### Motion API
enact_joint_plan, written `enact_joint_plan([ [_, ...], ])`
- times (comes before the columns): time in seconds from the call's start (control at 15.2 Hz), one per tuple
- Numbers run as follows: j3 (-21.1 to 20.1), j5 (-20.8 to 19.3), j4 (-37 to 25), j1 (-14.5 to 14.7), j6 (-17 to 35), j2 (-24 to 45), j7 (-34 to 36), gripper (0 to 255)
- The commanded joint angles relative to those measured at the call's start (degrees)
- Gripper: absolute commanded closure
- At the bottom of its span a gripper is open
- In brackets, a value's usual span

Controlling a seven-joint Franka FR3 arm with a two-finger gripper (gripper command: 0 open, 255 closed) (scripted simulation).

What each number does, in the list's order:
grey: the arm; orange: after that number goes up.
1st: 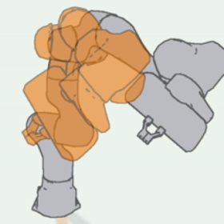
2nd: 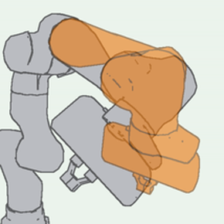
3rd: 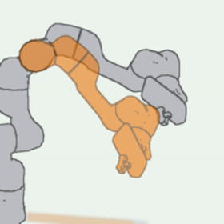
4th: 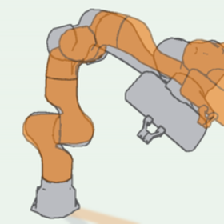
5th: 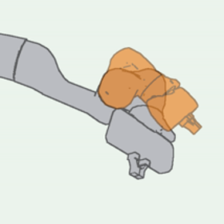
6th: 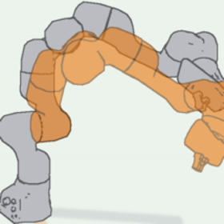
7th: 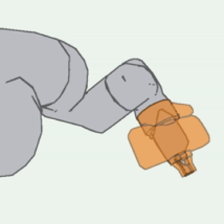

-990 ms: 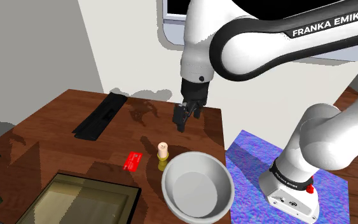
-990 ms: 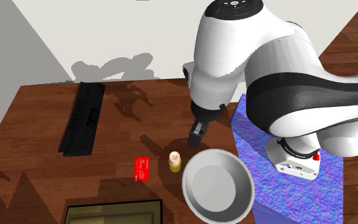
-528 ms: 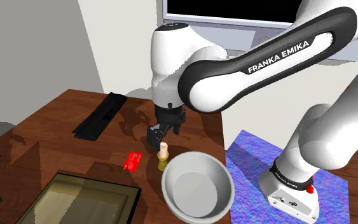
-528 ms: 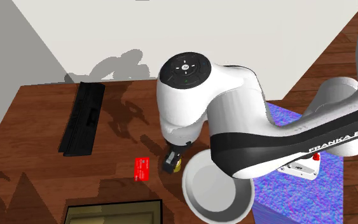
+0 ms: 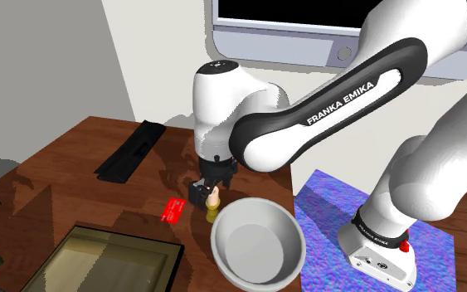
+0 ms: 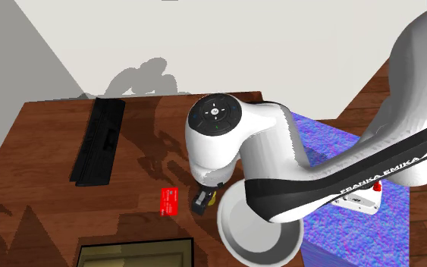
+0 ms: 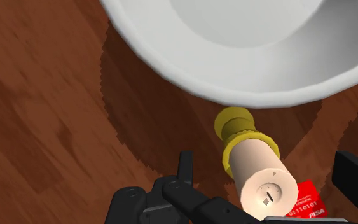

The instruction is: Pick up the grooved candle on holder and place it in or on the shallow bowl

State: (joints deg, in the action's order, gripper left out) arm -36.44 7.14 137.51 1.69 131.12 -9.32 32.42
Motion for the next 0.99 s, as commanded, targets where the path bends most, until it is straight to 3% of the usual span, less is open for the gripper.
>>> enact_joint_plan([
  [0.0,-0.1,-0.4,0.2,-0.1,0.8,0.6,0.2,0],
  [0.46,-0.1,-0.4,0.2,-0.1,0.8,0.6,0.2,0],
  [0.53,-0.1,-0.4,0.2,-0.1,0.8,0.6,0.2,255],
  [0.92,-0.1,-0.4,0.2,-0.1,0.8,0.6,0.2,255],
])
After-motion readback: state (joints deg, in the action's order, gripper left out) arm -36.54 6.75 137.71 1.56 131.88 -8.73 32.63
